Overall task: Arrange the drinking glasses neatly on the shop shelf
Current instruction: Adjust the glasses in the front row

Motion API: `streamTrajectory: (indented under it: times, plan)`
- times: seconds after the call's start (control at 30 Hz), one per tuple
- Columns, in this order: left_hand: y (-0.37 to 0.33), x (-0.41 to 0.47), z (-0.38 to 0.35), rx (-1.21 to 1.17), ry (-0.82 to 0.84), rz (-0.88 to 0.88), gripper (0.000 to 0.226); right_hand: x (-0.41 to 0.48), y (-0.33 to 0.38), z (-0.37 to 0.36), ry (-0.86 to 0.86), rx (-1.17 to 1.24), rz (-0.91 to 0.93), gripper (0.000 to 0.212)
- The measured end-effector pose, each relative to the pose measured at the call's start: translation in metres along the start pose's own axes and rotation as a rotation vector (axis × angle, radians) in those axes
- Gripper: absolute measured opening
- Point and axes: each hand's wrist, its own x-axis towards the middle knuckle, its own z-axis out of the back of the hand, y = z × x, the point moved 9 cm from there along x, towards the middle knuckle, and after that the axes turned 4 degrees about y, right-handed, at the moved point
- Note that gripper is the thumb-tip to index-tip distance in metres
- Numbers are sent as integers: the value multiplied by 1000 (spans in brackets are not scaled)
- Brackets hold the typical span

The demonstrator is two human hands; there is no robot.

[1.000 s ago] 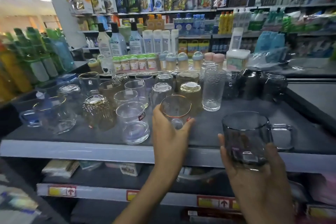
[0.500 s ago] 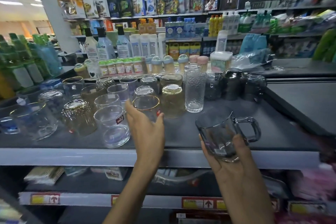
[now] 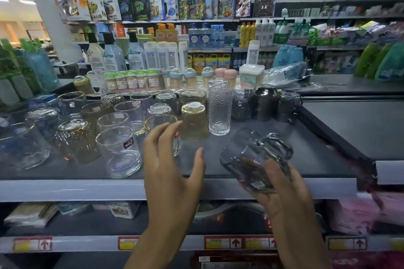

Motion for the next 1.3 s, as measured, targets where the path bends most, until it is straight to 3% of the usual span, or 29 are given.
streamTrajectory:
  times: [0.07, 0.13, 0.3, 0.43, 0.53, 0.7, 0.8, 1.03, 1.3]
  plan:
    - [-9, -5, -6, -138, 105, -47, 52, -1, 13, 1, -5, -162, 43, 65]
    - [-11, -10, -17, -279, 216, -29, 52, 1, 28, -2, 13, -279, 100, 56]
    - [-7, -15, -37, -490, 387, 88, 50, 15, 43, -7, 42, -438, 168, 60]
    - [-17, -19, -48, -537, 453, 75, 44, 28, 48, 7, 41, -542, 215, 64]
    - [-19, -17, -66, -454, 472, 46, 32, 39, 61, 19, 5, -658, 278, 73]
    - [-15, 4, -110, -108, 484, -8, 13, 81, 77, 33, -24, -878, 324, 92]
    - [-17, 20, -140, 104, 537, -38, 16, 115, 78, 40, 2, -981, 327, 91]
    - [-9, 34, -184, 142, 659, 70, 27, 178, 79, 31, 226, -1138, 316, 95]
    - [10, 43, -194, 163, 627, 204, 30, 215, 57, 16, 360, -1210, 214, 98]
